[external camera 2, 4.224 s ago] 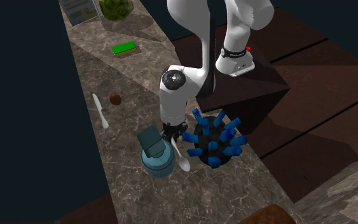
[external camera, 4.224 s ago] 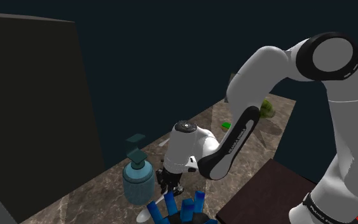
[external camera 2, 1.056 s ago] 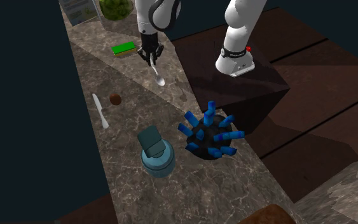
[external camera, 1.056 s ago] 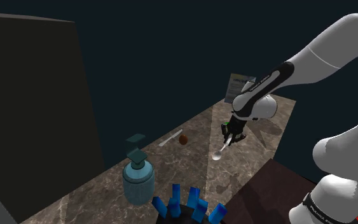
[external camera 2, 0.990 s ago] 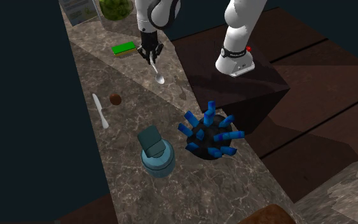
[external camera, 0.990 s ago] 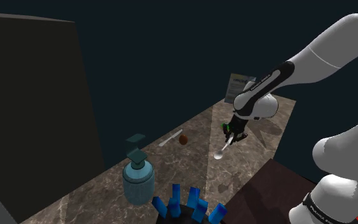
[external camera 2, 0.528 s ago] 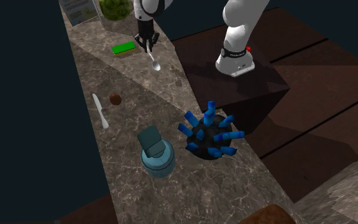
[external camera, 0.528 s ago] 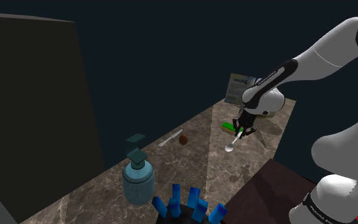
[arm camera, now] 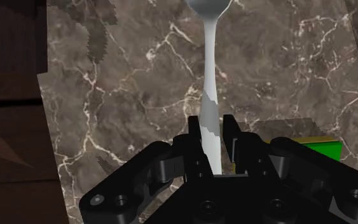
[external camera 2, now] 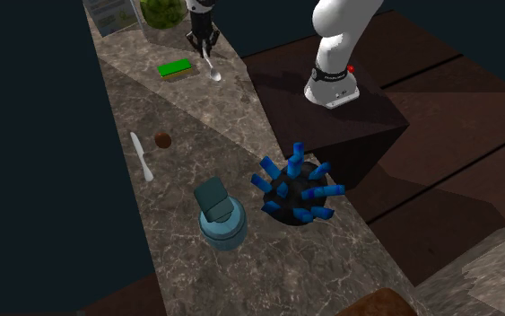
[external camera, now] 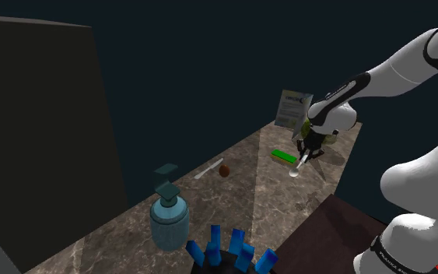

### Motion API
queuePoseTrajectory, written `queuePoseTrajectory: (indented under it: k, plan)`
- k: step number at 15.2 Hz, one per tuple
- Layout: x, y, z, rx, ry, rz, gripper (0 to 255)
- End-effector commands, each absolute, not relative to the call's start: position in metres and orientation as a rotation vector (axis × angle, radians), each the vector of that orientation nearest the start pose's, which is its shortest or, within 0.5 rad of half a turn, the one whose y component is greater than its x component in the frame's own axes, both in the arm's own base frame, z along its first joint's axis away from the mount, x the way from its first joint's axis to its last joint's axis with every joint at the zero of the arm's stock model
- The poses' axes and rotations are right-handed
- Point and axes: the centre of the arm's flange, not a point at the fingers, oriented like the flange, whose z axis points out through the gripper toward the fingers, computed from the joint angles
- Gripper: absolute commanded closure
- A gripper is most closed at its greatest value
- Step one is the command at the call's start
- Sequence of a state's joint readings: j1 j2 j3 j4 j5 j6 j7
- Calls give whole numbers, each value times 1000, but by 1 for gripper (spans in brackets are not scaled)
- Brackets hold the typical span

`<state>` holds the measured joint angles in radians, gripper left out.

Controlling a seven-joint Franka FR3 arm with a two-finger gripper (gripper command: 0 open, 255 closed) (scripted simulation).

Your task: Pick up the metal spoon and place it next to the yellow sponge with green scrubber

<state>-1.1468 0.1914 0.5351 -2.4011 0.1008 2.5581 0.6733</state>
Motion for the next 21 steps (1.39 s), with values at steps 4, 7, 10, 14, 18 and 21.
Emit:
queuePoseTrajectory:
  k: [4,7,10,14,18,21]
  plan:
    - [410,-350,247,-2310,1899,25,255]
    - [409,-389,247,-2310,1899,25,255]
    - [409,-429,247,-2310,1899,25,255]
    - [408,-482,247,-2310,1899,25,255]
    - [407,-513,237,-2310,1899,25,255]
    - [407,-513,221,-2310,1899,25,255]
